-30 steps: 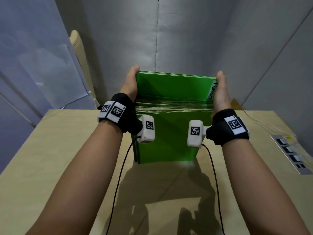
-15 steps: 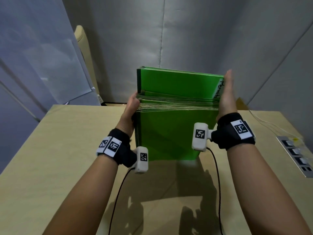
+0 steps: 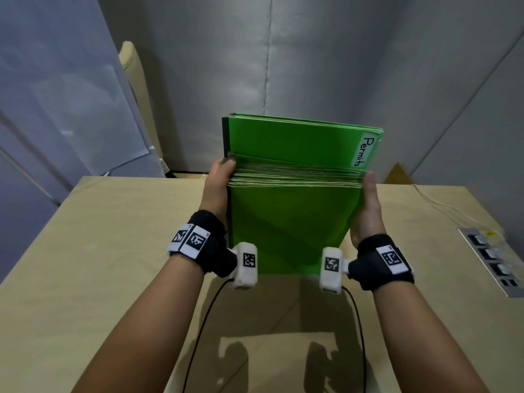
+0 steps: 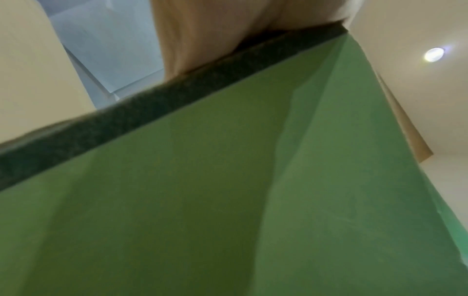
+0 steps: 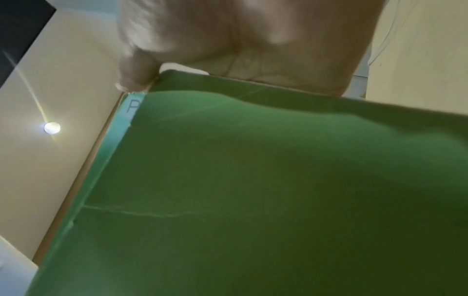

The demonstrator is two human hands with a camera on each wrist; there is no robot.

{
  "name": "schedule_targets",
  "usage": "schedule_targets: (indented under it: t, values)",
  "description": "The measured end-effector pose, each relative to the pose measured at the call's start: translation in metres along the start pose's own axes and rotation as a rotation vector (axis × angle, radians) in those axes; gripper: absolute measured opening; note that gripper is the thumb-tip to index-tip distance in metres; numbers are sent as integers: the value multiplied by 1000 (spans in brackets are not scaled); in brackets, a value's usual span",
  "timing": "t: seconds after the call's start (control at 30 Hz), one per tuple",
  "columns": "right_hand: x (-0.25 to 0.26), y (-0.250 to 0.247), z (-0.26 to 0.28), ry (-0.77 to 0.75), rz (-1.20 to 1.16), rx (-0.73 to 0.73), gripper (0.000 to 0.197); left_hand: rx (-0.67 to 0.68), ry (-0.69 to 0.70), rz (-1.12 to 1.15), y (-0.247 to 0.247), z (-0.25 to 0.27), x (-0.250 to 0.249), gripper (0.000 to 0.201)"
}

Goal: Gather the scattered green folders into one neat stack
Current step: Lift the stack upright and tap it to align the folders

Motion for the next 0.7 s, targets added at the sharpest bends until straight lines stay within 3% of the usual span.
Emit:
schedule_targets:
  t: [0.1, 0.23, 0.33, 0.43, 0.47, 0.6, 0.7]
  values:
    - [3, 4, -1, 20, 19, -70, 57, -25, -2, -12, 0, -6, 2, 22]
    - [-14, 4, -15, 45, -18, -143, 89, 24, -13, 17, 2, -7, -1, 29]
    - [-15, 7, -17, 43, -70, -164, 86, 66, -52, 124, -3, -5, -1, 31]
    - [-8, 9, -12, 61, -62, -187, 78, 117, -108, 170, -8, -2, -1, 64]
    - [-7, 8, -12, 69, -49, -187, 79, 138, -117, 142, -8, -2, -2, 67]
    - [6, 9, -21, 83, -31, -107, 71, 122, -118, -36, 0, -8, -6, 45]
    - [-2, 6, -32, 156, 10, -137, 95, 67, -156, -22, 4, -13, -5, 32]
Point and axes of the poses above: each hand's wrist, its own z-axis away from the middle knuckle, its own y-axis out of the palm, x = y × z, the point moved 3 cm from there along -z, towards the middle knuckle, and after that the axes turned 10 degrees about -x, right-handed, at the moved point
